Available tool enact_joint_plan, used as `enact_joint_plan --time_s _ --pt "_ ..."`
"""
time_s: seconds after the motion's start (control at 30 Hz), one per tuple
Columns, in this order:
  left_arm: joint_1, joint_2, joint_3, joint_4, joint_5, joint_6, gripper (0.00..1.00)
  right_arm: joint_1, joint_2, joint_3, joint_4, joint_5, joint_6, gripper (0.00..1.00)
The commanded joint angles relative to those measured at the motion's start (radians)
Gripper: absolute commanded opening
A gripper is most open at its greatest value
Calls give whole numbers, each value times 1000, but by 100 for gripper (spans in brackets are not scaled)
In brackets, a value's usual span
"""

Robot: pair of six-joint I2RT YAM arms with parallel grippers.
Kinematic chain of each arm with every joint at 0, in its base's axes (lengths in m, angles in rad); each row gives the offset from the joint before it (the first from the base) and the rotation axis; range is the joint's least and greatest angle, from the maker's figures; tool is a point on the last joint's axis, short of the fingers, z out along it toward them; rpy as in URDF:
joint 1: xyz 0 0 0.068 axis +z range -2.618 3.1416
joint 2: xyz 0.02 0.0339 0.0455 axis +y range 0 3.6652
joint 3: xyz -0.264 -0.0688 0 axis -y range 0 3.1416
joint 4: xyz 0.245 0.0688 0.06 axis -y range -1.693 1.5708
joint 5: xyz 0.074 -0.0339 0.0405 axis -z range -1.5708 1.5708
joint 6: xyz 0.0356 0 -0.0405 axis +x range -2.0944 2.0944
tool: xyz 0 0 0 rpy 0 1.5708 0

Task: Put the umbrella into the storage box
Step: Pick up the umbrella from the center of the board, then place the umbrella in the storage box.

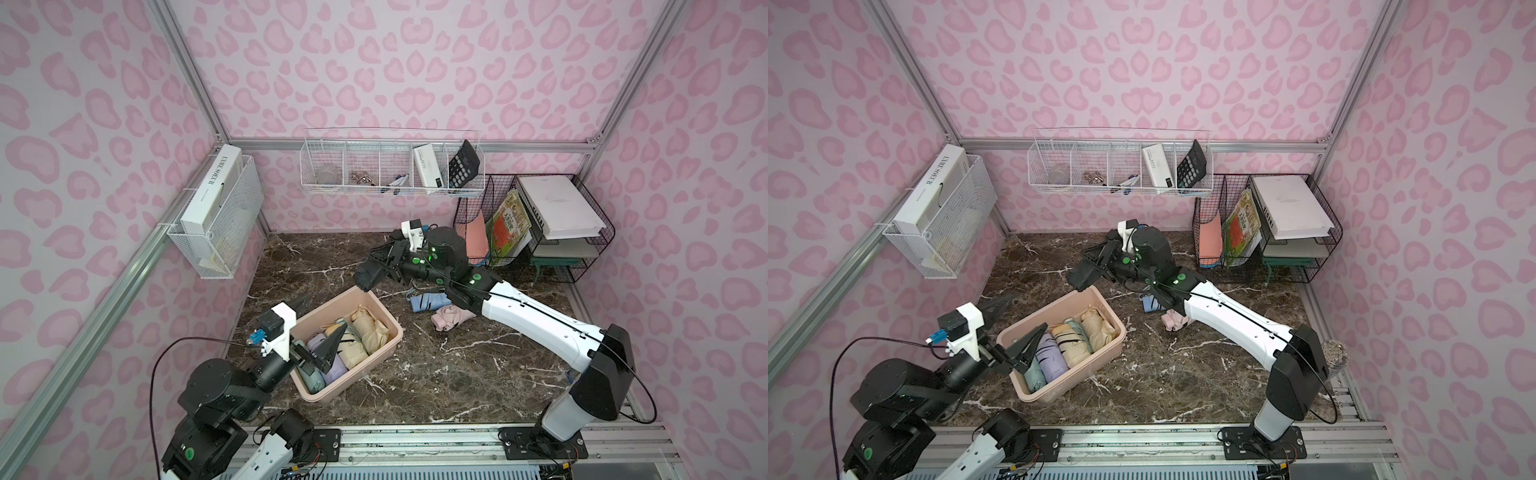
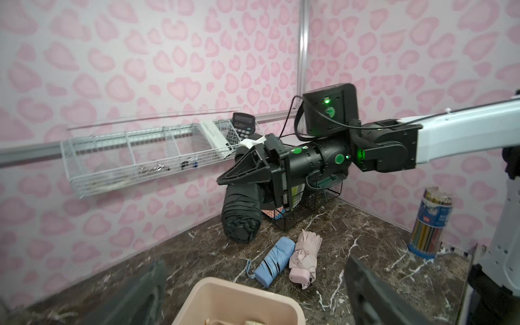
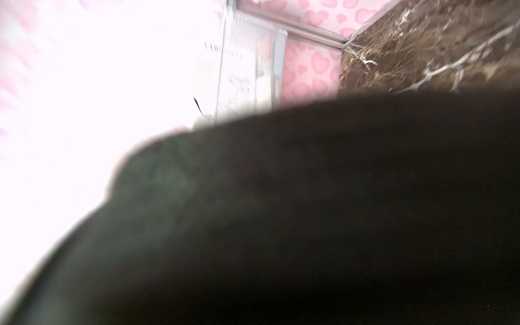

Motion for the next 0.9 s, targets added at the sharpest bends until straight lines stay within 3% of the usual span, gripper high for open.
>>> enact_joint_plan --time_s 0.0,0.13,0.23,0.57,0.6,0.8,0.87 --pt "0 -26 70 -359 -284 -347 97 54 103 154 -498 45 -484 6" --pt "1 -49 126 -578 -391 -582 96 124 274 357 -762 137 -686 7" --pt "1 -69 133 -651 -424 -701 96 145 389 488 -882 197 -751 7" --pt "1 -51 151 -728 -425 -764 96 196 606 661 -996 363 -877 14" --pt "1 -43 156 -728 -422 -760 96 200 607 663 -997 372 -884 18" --pt "1 55 176 -765 -420 -767 98 209 645 674 -980 373 -893 69" --pt "1 105 189 -772 -429 -766 98 209 618 677 -960 370 -897 78"
